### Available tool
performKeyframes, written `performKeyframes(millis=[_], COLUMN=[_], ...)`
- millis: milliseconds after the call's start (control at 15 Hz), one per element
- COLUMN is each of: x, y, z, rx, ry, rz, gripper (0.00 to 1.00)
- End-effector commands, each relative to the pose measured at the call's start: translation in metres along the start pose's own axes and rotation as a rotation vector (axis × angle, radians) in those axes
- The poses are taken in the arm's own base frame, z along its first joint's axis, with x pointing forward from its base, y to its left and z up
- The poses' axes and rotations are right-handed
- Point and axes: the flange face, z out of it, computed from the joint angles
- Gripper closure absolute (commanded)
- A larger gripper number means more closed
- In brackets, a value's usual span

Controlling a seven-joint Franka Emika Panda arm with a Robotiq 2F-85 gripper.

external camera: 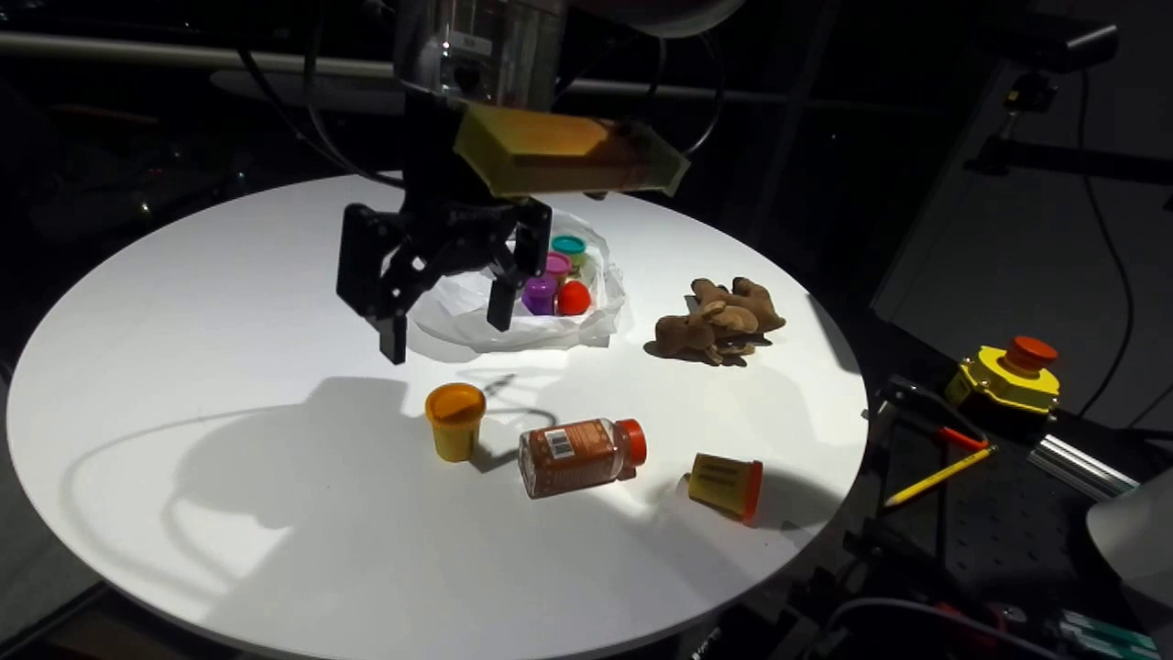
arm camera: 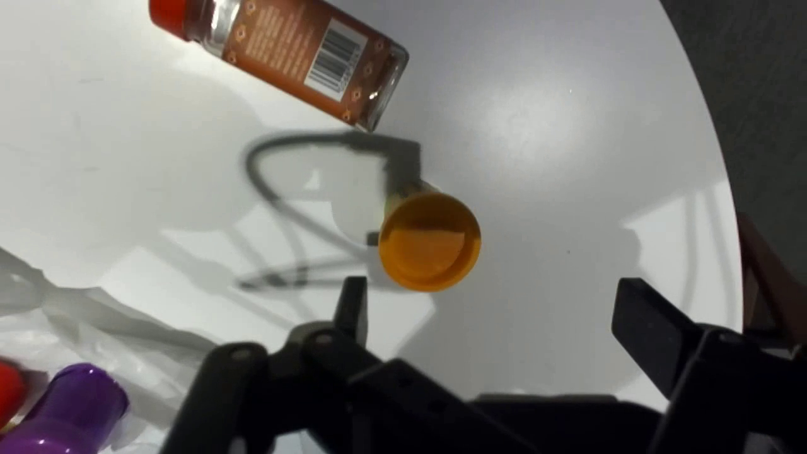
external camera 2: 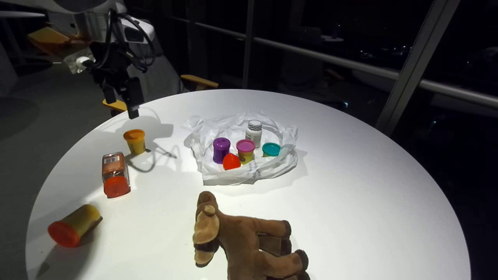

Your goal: Pick the objects on the table and put them in the plastic bag

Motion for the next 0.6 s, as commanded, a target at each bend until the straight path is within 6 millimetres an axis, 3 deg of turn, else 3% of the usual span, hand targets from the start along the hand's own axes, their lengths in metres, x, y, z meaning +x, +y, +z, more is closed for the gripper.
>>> performKeyframes(millis=[0,533], x=[-0.023,-0.045], y=[-0.004,0.001], z=[0.014,0.055], rx=[-0.005,0.009], ry=[0.012,0.062], rz=[-0.056,-0.088], gripper=[0.00,0.00])
